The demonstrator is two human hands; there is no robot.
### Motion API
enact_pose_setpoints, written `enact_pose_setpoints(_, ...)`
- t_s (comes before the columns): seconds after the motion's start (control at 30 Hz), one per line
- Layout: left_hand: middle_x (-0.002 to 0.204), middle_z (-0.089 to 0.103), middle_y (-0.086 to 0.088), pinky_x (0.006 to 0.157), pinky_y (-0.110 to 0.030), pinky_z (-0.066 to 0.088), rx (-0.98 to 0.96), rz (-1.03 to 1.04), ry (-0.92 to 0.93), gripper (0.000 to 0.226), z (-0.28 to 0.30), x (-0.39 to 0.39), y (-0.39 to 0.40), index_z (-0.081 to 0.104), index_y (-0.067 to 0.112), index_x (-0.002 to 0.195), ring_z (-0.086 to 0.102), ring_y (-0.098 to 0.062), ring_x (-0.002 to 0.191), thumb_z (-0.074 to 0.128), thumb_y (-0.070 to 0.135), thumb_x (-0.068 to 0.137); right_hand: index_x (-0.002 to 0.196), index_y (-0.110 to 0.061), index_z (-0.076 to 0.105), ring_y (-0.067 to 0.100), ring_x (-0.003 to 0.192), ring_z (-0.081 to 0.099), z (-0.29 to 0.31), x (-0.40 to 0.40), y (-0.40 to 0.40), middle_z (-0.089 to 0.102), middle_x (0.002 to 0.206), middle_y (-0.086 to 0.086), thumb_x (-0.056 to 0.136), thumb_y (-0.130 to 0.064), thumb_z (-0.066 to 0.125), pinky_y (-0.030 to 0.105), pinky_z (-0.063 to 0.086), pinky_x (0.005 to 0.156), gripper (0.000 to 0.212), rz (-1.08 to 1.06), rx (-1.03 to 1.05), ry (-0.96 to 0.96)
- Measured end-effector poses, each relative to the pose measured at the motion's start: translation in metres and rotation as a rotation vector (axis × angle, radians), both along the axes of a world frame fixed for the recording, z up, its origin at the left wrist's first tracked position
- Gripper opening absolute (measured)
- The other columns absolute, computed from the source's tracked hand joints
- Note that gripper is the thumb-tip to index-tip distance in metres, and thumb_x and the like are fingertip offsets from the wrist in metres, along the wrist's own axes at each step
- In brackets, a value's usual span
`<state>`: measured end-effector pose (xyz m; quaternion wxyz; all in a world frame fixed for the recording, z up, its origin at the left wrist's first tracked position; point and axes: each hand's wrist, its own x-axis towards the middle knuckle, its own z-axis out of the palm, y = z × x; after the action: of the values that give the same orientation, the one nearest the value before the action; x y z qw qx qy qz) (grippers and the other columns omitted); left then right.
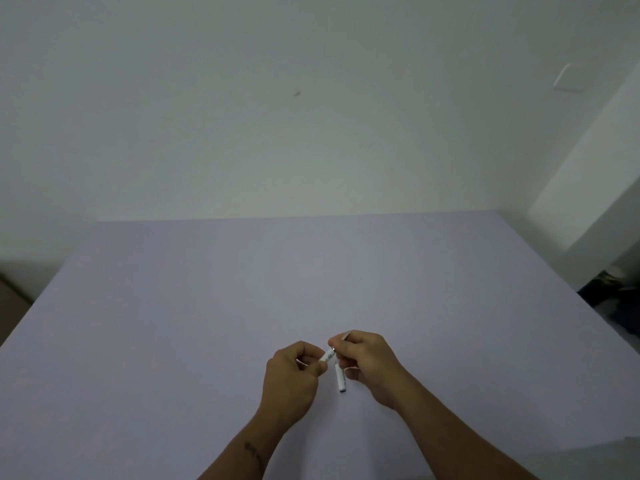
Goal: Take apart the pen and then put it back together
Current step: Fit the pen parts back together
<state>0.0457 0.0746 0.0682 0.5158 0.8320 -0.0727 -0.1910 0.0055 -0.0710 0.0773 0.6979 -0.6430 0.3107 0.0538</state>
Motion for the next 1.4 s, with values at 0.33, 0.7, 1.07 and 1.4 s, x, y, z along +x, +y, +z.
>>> enact_pose_setpoints(0.33,0.073,0.066,0.006,0.059,-0.019,0.046,0.012,-0.013,-0.026,0.008,0.002,-0.001,-0.002,0.072,0.022,0.082,0.057,-0.009,0.064,0.071,0.014,0.085,0.064,-0.015,0.053,0.014,0.059,0.053,-0.001,0.003,0.006,0.053,0.062,0.003,0.088,-0.037,0.068,0.032,0.046,0.062,0.036,0.006,-0.254,0.024)
enact_pose_setpoints(0.7,0.070,0.065,0.007,0.058,-0.020,0.046,0.022,-0.013,-0.030,0.017,0.002,-0.006,-0.001,0.069,0.029,0.075,0.054,-0.008,0.062,0.071,0.015,0.085,0.078,-0.007,0.070,0.015,0.062,0.052,0.002,-0.004,0.002,0.056,0.069,0.006,0.090,-0.013,0.063,0.028,0.046,0.059,0.015,-0.032,-0.010,0.008)
enact_pose_setpoints(1.07,0.072,0.067,0.005,0.056,-0.019,0.045,0.024,-0.002,-0.025,0.014,0.002,-0.007,0.002,0.071,0.026,0.077,0.054,-0.008,0.061,0.071,0.014,0.084,0.085,-0.007,0.074,0.015,0.064,0.054,-0.001,-0.008,0.001,0.060,0.068,0.003,0.090,-0.016,0.067,0.027,0.048,0.059,0.012,-0.039,0.042,-0.005)
enact_pose_setpoints(1.4,0.069,0.066,0.006,0.057,-0.019,0.045,0.015,0.004,-0.020,0.014,0.002,-0.011,0.004,0.071,0.024,0.077,0.054,-0.007,0.060,0.071,0.013,0.085,0.066,-0.012,0.062,0.012,0.056,0.053,-0.002,-0.003,0.005,0.058,0.064,0.003,0.088,-0.017,0.068,0.030,0.045,0.059,0.023,-0.037,-0.111,0.011)
